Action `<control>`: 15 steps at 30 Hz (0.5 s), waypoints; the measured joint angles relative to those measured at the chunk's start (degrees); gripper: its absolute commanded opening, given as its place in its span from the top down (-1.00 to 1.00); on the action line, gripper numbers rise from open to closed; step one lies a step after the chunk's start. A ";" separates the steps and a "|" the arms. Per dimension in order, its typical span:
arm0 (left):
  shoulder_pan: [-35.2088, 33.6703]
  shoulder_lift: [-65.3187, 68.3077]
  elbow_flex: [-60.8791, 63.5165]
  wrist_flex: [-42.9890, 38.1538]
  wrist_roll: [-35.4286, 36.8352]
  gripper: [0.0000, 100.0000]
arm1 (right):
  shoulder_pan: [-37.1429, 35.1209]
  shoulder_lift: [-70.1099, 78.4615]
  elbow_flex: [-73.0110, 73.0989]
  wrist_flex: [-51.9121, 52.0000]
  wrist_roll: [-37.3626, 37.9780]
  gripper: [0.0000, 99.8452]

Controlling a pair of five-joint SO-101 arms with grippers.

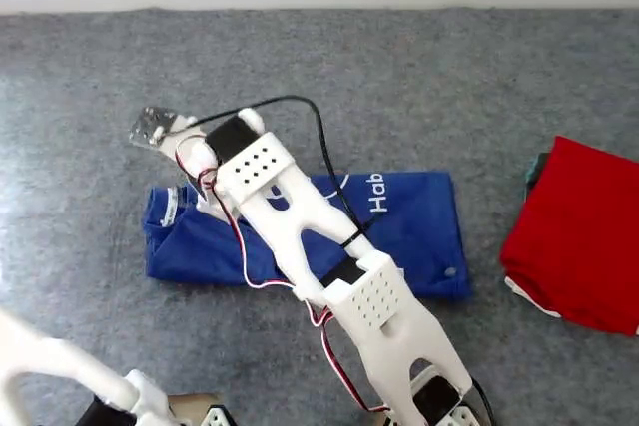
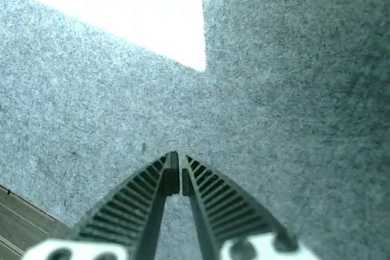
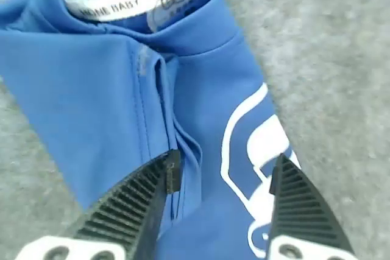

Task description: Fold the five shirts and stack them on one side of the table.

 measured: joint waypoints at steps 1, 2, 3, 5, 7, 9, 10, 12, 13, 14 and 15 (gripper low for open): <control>0.00 0.00 0.00 0.00 0.00 0.97 | -0.18 0.00 -1.93 1.67 -0.26 0.88; 0.00 0.00 0.00 0.00 0.00 0.97 | -0.53 0.00 -3.43 2.73 -0.62 0.98; 0.00 0.00 0.00 0.00 0.00 0.97 | -0.79 -0.09 -4.04 2.99 -1.14 0.99; 0.00 0.00 0.00 0.00 0.00 0.97 | -1.05 -0.09 -4.48 2.99 -2.55 0.91; 0.00 0.00 0.00 0.00 0.00 0.97 | -1.41 -0.09 -4.48 2.99 -3.08 0.95; 0.00 0.00 0.00 0.00 0.00 0.97 | -2.73 -0.09 -4.48 2.99 -3.08 0.97; 0.00 0.00 0.00 0.00 0.00 0.97 | -3.69 -0.09 -4.48 2.99 -3.16 0.97; 0.00 0.00 0.00 0.00 0.00 0.97 | -5.71 -0.09 -4.48 2.46 -3.08 0.98; 0.00 0.00 0.00 0.00 0.00 0.97 | -6.33 0.00 -4.48 1.58 -2.37 0.98; 0.00 0.00 0.00 0.00 0.00 0.97 | -6.42 0.62 -4.57 0.26 -1.58 0.98; 0.00 0.00 0.00 0.00 0.00 0.97 | -6.33 1.85 -4.84 -1.23 -0.62 0.98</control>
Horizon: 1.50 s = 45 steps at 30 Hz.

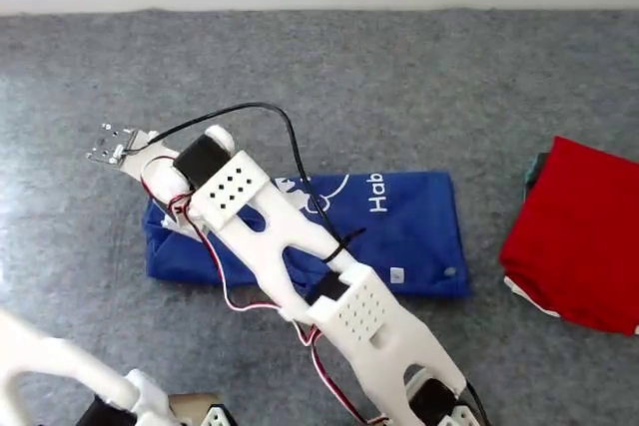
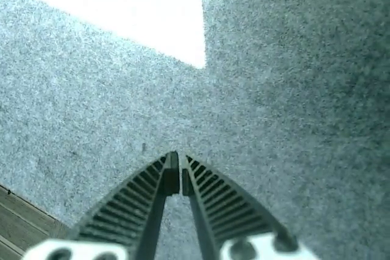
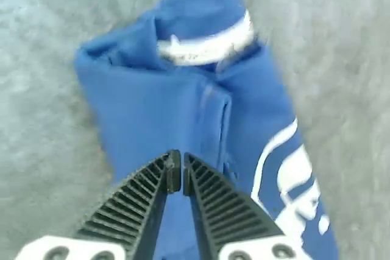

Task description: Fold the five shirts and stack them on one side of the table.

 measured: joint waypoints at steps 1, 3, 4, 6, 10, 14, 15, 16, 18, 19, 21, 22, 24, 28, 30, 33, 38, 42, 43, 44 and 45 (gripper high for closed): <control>0.00 0.00 0.00 0.00 0.00 0.97 | 0.26 1.76 -0.26 -1.41 0.88 0.98; 0.00 0.00 0.00 0.88 0.00 0.97 | 1.41 6.24 -0.44 -4.22 2.55 0.98; 0.00 0.00 0.00 1.41 0.00 0.97 | 2.29 8.35 -0.44 -5.89 3.34 0.98; 0.00 0.00 0.00 2.29 0.00 0.97 | 4.57 11.78 -0.88 -8.26 3.87 0.98; 0.00 0.00 0.00 2.90 0.00 0.97 | 7.38 12.84 -5.98 -6.42 3.87 0.98; 0.00 0.00 0.00 2.90 0.00 0.97 | 6.95 12.84 -14.95 2.46 3.96 0.98; 0.00 0.00 0.00 2.90 0.00 0.97 | 7.03 12.57 -16.44 3.69 3.96 0.98; 0.00 0.00 0.00 2.90 0.00 0.97 | 7.21 12.22 -17.23 4.22 3.69 0.97; 0.00 0.00 0.00 2.90 0.00 0.97 | 8.26 10.99 -17.76 4.22 1.49 0.97; 0.00 0.00 0.00 2.90 0.00 0.97 | 8.97 10.11 -17.76 4.22 0.18 0.97; 0.00 0.00 0.00 2.90 0.00 0.97 | 10.37 7.30 -15.47 4.22 -1.49 0.97; 0.00 0.00 -0.18 2.90 0.00 0.97 | 10.99 5.54 -13.36 4.22 -1.93 0.97; 0.00 0.00 -0.79 2.90 0.00 0.97 | 12.31 1.05 -7.38 4.22 -2.37 0.97; 0.00 0.00 -1.76 2.90 0.00 0.97 | 16.26 -11.60 9.93 4.22 -2.46 0.97; 0.00 0.00 -1.93 2.90 0.00 0.97 | 18.37 -18.64 19.69 4.22 -2.64 0.94; 0.00 0.00 -1.93 2.90 0.00 0.97 | 22.51 -27.52 33.05 4.22 -4.66 0.71; 0.00 0.18 -1.93 2.90 0.00 0.97 | 31.65 -35.87 46.59 4.22 -11.25 0.49; 0.44 0.18 -1.93 2.90 0.00 0.97 | 37.01 -36.84 49.58 4.22 -15.03 0.49; 0.79 0.18 -1.93 2.90 0.00 0.97 | 38.42 -36.84 50.29 4.22 -15.56 0.49; 1.14 0.18 -1.93 2.90 0.00 0.97 | 39.82 -36.84 50.99 4.22 -15.91 0.49; 1.49 0.18 -1.93 2.90 0.00 0.97 | 41.41 -36.84 51.78 3.87 -16.09 0.49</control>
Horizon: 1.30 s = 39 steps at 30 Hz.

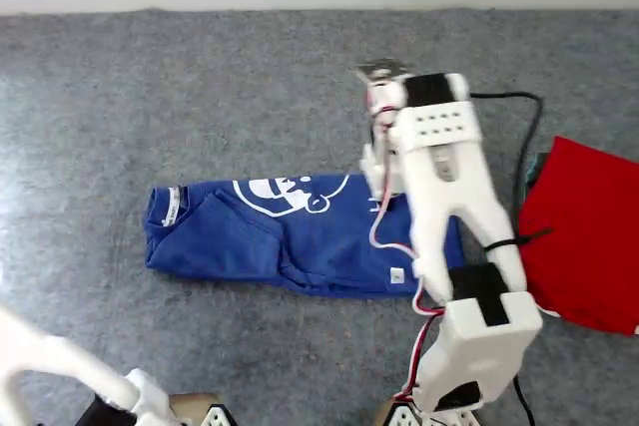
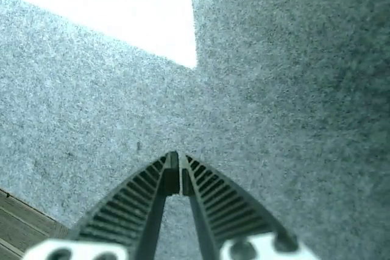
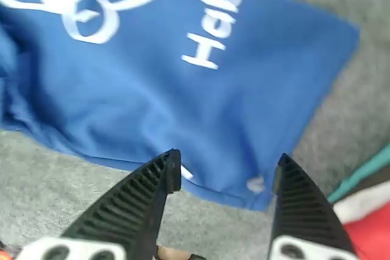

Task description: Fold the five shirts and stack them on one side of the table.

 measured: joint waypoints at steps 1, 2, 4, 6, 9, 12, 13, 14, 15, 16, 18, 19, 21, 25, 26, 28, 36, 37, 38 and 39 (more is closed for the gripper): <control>0.44 0.00 0.00 0.00 0.00 0.97 | 1.58 0.09 1.05 -0.53 -0.09 0.49; 0.97 0.00 0.00 0.00 0.00 0.97 | 2.81 0.62 2.02 -1.14 -0.18 0.49; 2.11 0.00 0.00 0.00 0.00 0.97 | 4.66 1.49 4.40 -3.52 -0.35 0.49; 3.08 0.00 0.00 0.00 0.00 0.97 | 6.15 1.93 6.86 -6.33 -0.35 0.49; 4.40 0.00 0.00 0.00 0.00 0.97 | 7.82 2.90 11.60 -11.52 -0.35 0.49; 5.63 0.00 0.00 0.00 0.00 0.97 | 8.35 3.52 16.97 -17.23 -0.35 0.49; 5.98 0.00 0.00 0.00 0.00 0.97 | 8.26 3.52 18.73 -19.34 -0.35 0.49; 6.24 0.00 0.00 0.00 0.00 0.97 | 8.18 3.52 20.40 -21.36 -0.35 0.49; 6.33 0.00 0.00 0.00 0.00 0.97 | 8.09 3.52 21.89 -23.38 -0.35 0.49; 6.42 0.00 0.00 0.00 0.00 0.97 | 8.09 3.52 23.38 -25.41 -0.35 0.49; 6.51 0.00 0.00 0.00 0.00 0.97 | 8.26 3.52 25.93 -28.84 -0.35 0.49; 6.51 0.00 0.00 0.00 0.00 0.97 | 8.26 3.52 27.08 -30.24 -0.35 0.51; 6.51 0.00 0.00 0.00 0.00 0.97 | 8.26 3.43 28.57 -31.91 -0.35 0.64; 6.51 0.00 0.00 0.00 0.00 0.97 | 8.62 3.16 29.19 -32.97 -0.35 1.00; 6.51 0.00 0.00 0.00 0.00 0.97 | 8.70 3.16 29.19 -32.97 -0.35 0.96; 6.51 0.00 0.00 0.00 0.00 0.97 | 8.70 3.16 29.19 -32.97 -0.35 0.98; 6.51 0.00 0.00 0.00 0.00 0.97 | 8.53 1.67 29.19 -26.55 8.00 0.98; 6.51 0.00 0.00 0.00 0.00 0.97 | 8.53 0.26 29.19 -25.14 9.05 0.98; 6.51 0.00 0.00 0.00 0.00 0.97 | 8.53 -1.85 29.19 -23.91 9.93 0.98; 6.51 0.00 0.00 0.00 0.00 0.97 | 8.09 -4.04 29.27 -22.68 10.73 0.98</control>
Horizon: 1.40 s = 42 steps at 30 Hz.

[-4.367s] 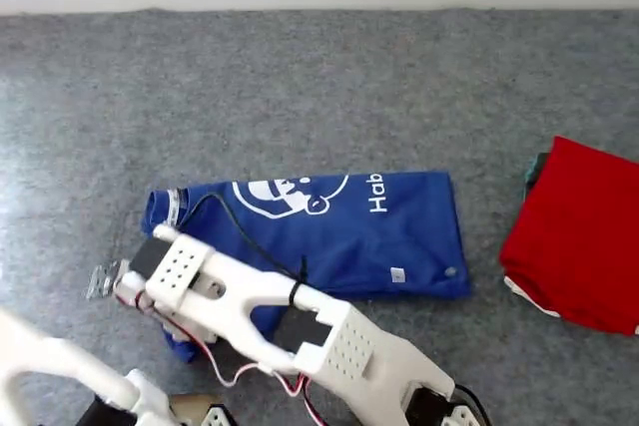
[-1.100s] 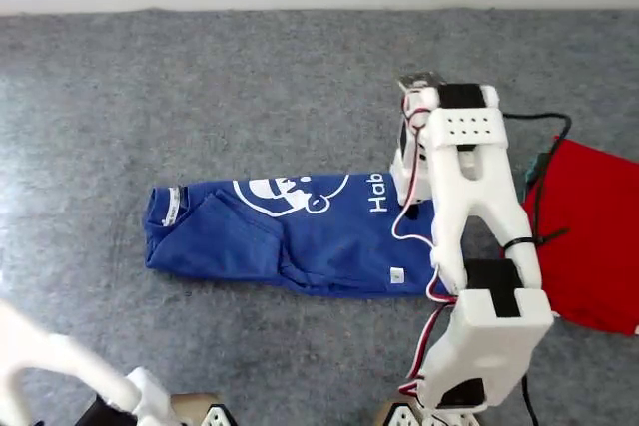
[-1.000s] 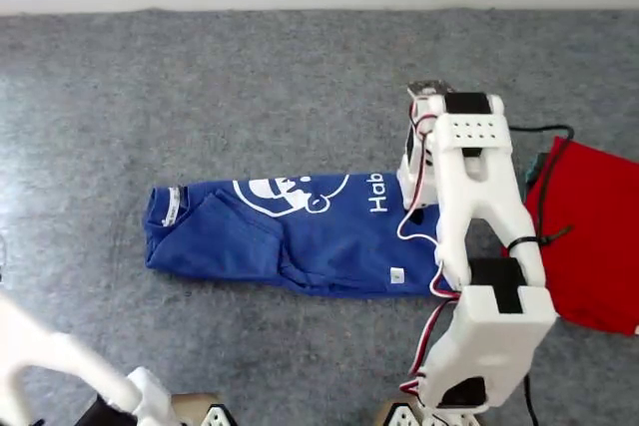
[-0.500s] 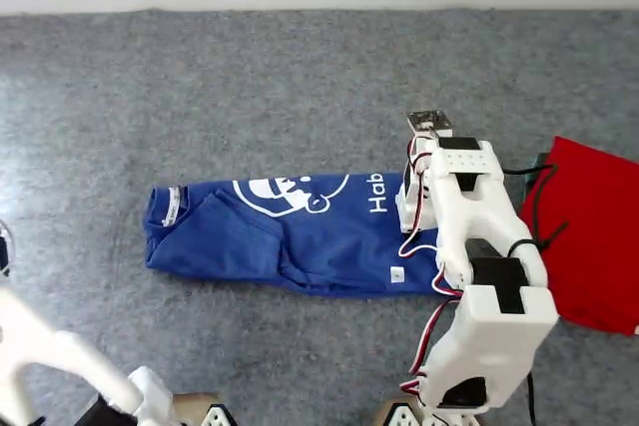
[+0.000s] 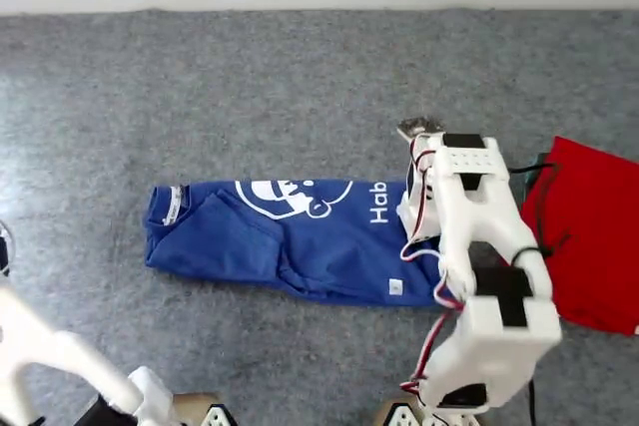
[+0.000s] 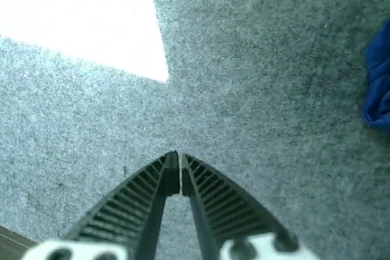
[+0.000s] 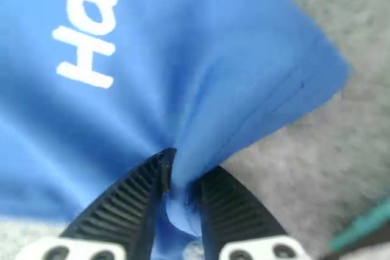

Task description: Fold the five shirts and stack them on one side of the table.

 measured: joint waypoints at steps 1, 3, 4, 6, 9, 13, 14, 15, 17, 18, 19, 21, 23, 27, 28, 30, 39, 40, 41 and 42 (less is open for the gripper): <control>0.00 0.00 0.00 0.00 0.00 0.97 | -0.70 -2.55 0.00 1.23 0.70 0.98; 0.00 0.00 0.00 -0.09 0.00 0.97 | -3.43 -8.09 0.00 3.60 2.20 0.98; 0.00 0.00 0.00 -0.44 0.00 0.97 | -5.19 -10.99 0.00 4.66 2.81 0.98; 0.00 0.00 0.00 -1.14 0.00 0.97 | -9.49 -16.53 0.00 5.89 3.25 0.98; 0.00 0.00 0.00 -1.58 0.00 0.97 | -16.62 -23.03 0.00 6.51 3.25 0.98; 0.00 0.00 0.00 -2.73 0.00 0.97 | -26.29 -25.32 -0.09 4.57 3.25 0.98; 0.00 0.00 0.09 -3.25 0.00 0.97 | -28.57 -25.32 -0.44 3.52 3.25 0.98; 0.00 0.00 0.26 -3.78 0.00 0.97 | -30.77 -25.14 -0.97 2.11 3.25 0.98; 0.00 0.00 1.76 -4.75 0.09 0.97 | -34.73 -23.47 -3.16 -0.70 3.25 0.98; 0.00 0.00 2.73 -5.27 0.26 0.97 | -36.48 -22.24 -4.48 -2.20 3.25 0.98; 0.00 0.00 3.52 -5.98 0.26 0.97 | -38.15 -20.75 -6.15 -3.43 3.25 0.98; 0.00 0.00 4.84 -7.12 0.18 0.97 | -41.05 -16.97 -10.20 -5.10 1.41 0.98; 0.00 0.00 5.19 -7.82 0.26 0.97 | -43.16 -12.75 -14.86 -5.54 -0.88 0.98; 0.00 0.00 5.36 -8.18 0.26 0.97 | -47.03 -3.69 -25.23 -5.54 -2.73 0.98; 0.00 0.00 5.36 -8.18 0.26 0.97 | -47.74 -1.49 -27.69 -5.63 -2.81 0.98; 0.00 0.00 5.36 -8.18 0.26 0.97 | -48.88 3.25 -32.44 -5.98 -2.99 0.97; 0.00 0.00 5.36 -8.18 0.26 0.97 | -50.29 24.26 -56.70 -0.18 -3.69 0.50; 0.00 0.00 5.36 -8.18 0.26 0.97 | -50.64 26.11 -59.96 1.67 -4.13 0.51; 0.00 0.00 5.36 -8.18 0.26 0.97 | -51.08 27.60 -63.12 3.60 -4.40 0.52; 0.00 0.00 5.36 -8.18 0.26 0.97 | -51.25 28.66 -66.46 5.89 -4.66 0.54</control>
